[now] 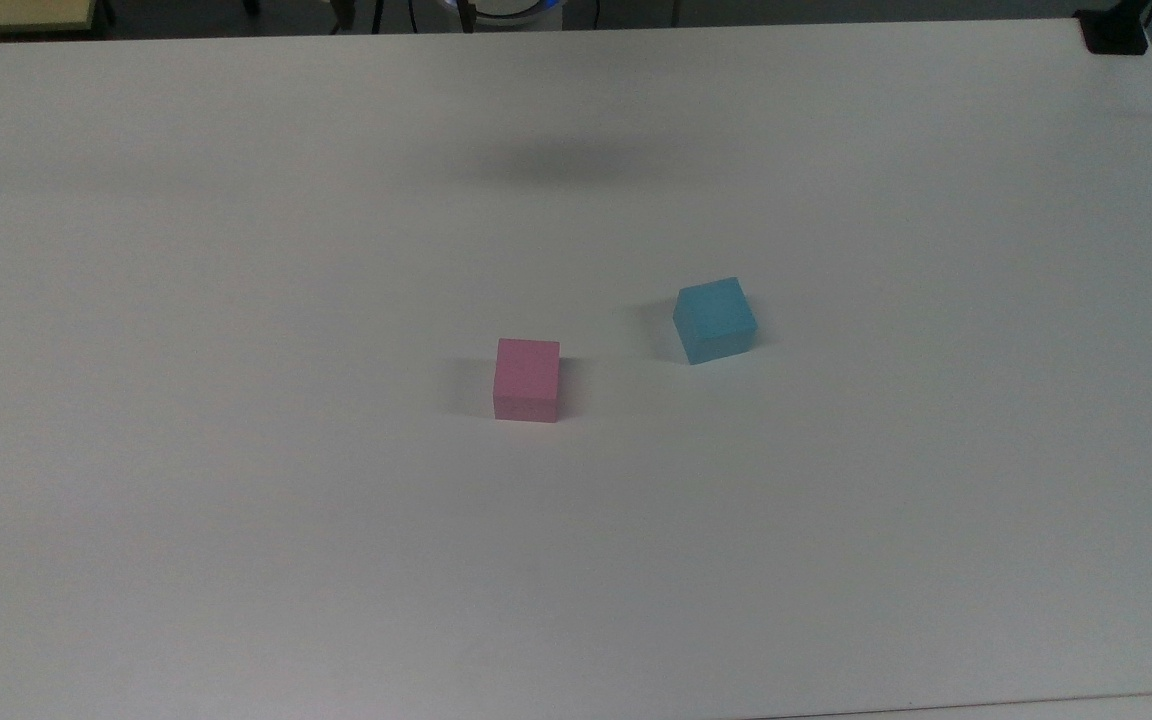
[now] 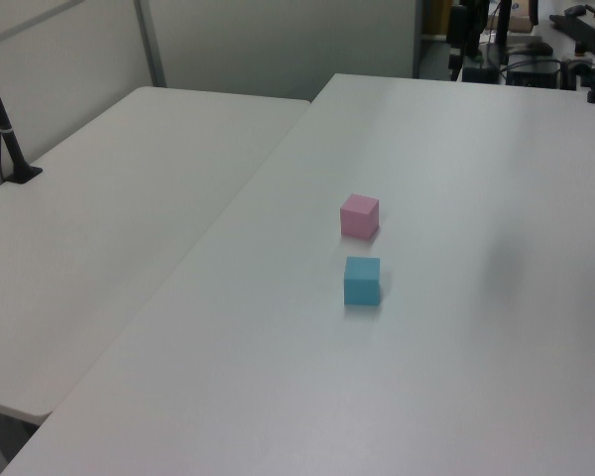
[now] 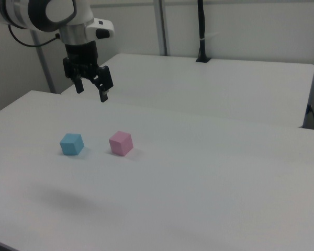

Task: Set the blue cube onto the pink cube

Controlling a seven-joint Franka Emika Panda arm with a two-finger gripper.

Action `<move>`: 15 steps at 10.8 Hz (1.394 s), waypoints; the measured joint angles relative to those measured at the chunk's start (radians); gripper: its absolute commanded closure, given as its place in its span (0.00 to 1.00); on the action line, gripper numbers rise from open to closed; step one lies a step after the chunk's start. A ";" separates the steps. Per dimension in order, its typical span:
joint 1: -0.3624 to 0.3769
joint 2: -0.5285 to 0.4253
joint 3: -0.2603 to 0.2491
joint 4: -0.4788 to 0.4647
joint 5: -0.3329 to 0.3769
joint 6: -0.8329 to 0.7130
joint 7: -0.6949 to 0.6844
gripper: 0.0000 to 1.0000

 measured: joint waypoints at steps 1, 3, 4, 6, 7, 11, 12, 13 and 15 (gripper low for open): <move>0.000 0.000 0.000 0.000 0.000 0.000 0.000 0.00; 0.000 0.000 0.001 0.000 0.000 0.000 0.000 0.00; 0.000 0.001 0.002 0.000 0.000 0.000 0.000 0.00; 0.001 0.006 0.005 -0.003 0.000 0.000 -0.015 0.00; 0.004 0.013 0.008 -0.008 0.000 0.000 -0.044 0.00; 0.018 0.034 0.073 -0.060 0.000 0.000 -0.209 0.00; 0.020 0.045 0.100 -0.074 0.000 0.000 -0.217 0.00; 0.026 0.066 0.132 -0.084 0.000 0.018 -0.218 0.00; 0.077 0.140 0.161 -0.101 -0.001 0.138 -0.182 0.00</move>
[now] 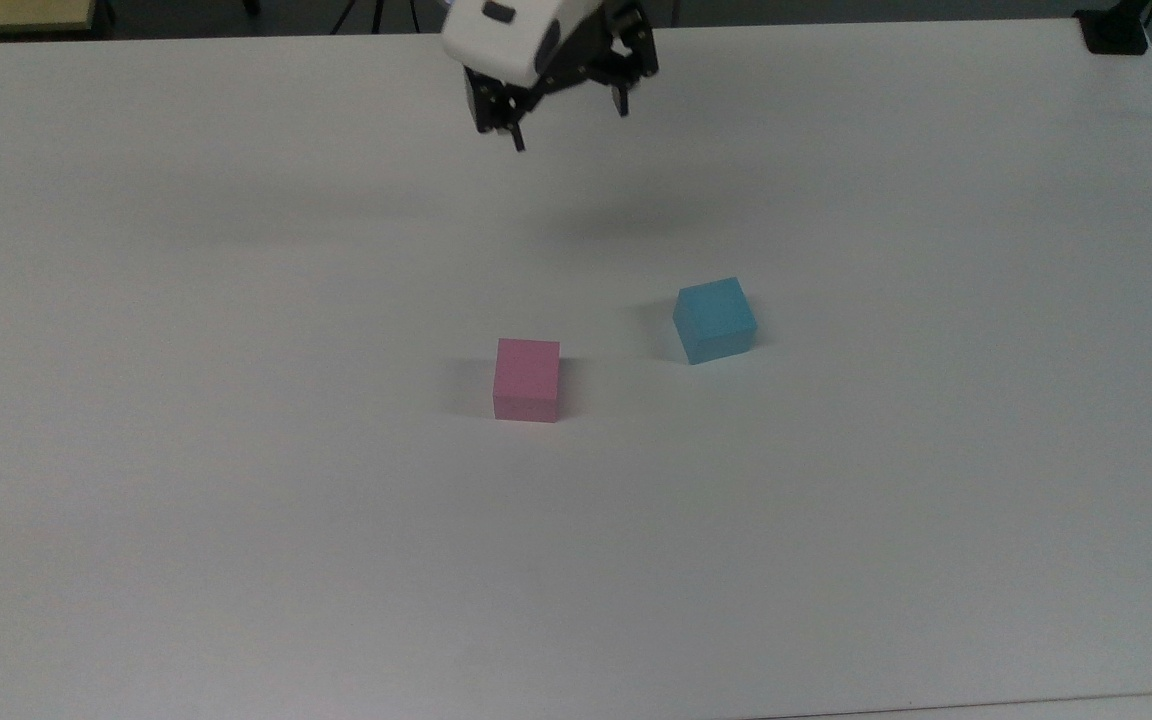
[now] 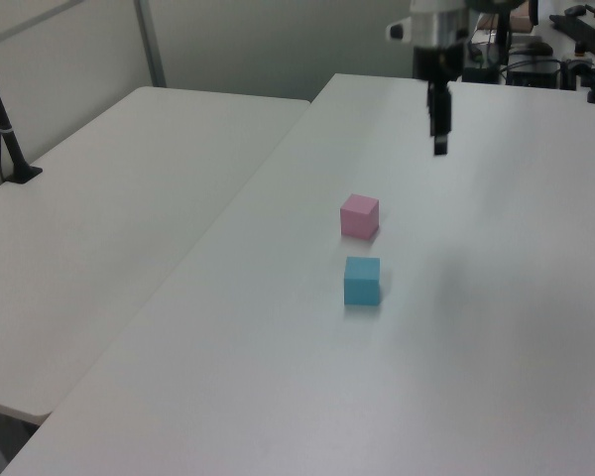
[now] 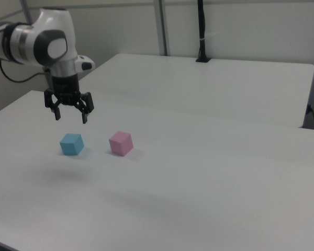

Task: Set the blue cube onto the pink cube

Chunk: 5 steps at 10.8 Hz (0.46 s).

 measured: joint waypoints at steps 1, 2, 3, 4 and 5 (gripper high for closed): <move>0.036 0.049 0.002 -0.003 -0.006 0.055 0.061 0.00; 0.076 0.095 0.003 -0.003 -0.034 0.098 0.114 0.00; 0.116 0.139 0.003 -0.003 -0.058 0.149 0.175 0.00; 0.150 0.175 0.003 -0.002 -0.073 0.205 0.239 0.00; 0.179 0.205 0.003 -0.002 -0.092 0.257 0.292 0.00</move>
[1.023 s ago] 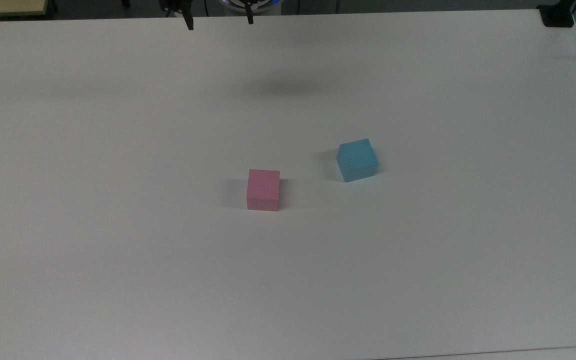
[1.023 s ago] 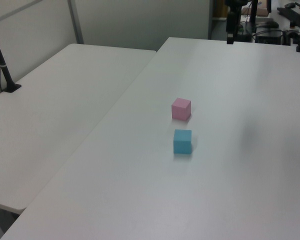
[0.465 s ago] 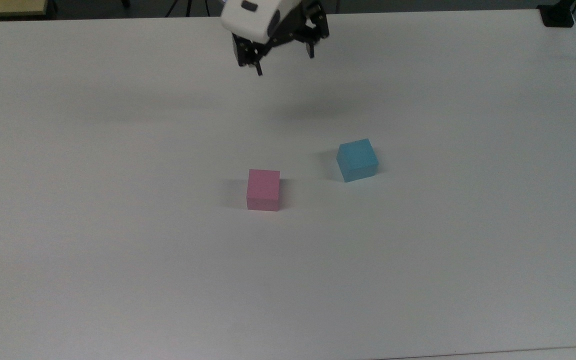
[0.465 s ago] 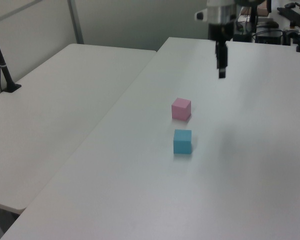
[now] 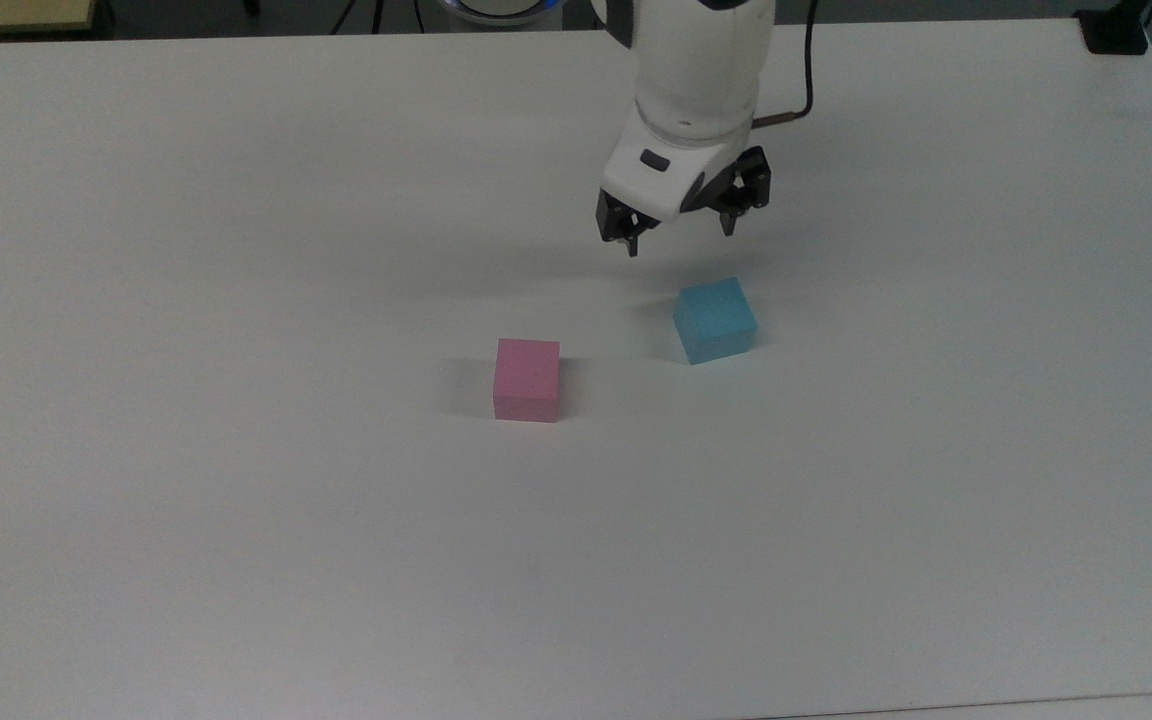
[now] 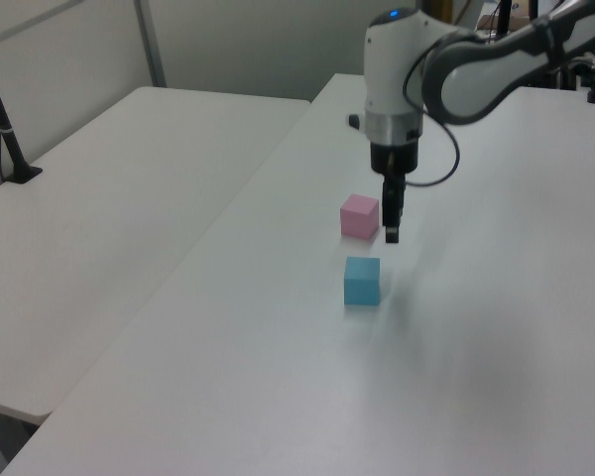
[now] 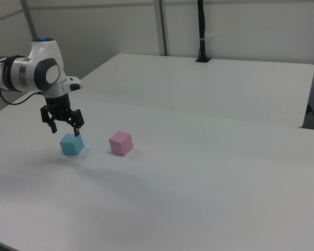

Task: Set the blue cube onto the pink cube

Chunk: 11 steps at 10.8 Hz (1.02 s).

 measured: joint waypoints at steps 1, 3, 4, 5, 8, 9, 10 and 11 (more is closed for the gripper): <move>0.024 0.023 0.000 0.002 -0.022 0.037 0.057 0.00; 0.062 0.068 0.000 0.009 -0.095 0.101 0.183 0.00; 0.075 0.091 0.000 0.010 -0.143 0.138 0.240 0.00; 0.082 0.116 0.000 0.011 -0.191 0.163 0.288 0.00; 0.089 0.174 0.000 0.013 -0.293 0.202 0.398 0.58; 0.097 0.185 0.000 0.024 -0.309 0.211 0.432 0.67; 0.104 0.187 0.000 0.044 -0.311 0.211 0.455 0.68; 0.107 0.187 0.000 0.064 -0.311 0.211 0.463 0.68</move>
